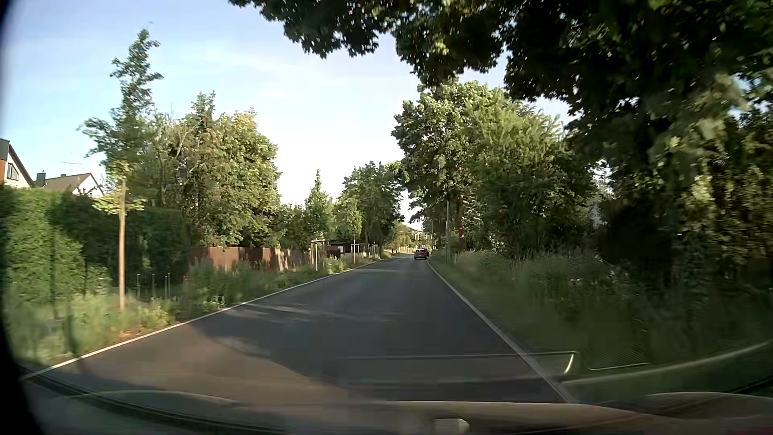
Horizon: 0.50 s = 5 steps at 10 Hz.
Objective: Follow the waypoints while adhering to traffic rules and regulations
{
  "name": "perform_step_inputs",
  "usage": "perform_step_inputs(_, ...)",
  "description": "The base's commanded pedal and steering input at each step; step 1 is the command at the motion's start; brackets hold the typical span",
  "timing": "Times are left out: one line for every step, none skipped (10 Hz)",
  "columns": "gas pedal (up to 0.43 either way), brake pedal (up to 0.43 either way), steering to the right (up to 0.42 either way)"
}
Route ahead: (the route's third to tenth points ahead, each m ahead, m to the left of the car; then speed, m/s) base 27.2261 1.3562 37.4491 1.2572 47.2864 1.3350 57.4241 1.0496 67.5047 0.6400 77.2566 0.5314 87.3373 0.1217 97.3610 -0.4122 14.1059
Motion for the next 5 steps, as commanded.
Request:
perform_step_inputs(0.039,0.030,0.001)
perform_step_inputs(0.039,0.030,0.001)
perform_step_inputs(0.039,0.030,0.001)
perform_step_inputs(0.039,0.030,0.001)
perform_step_inputs(0.039,0.030,0.001)
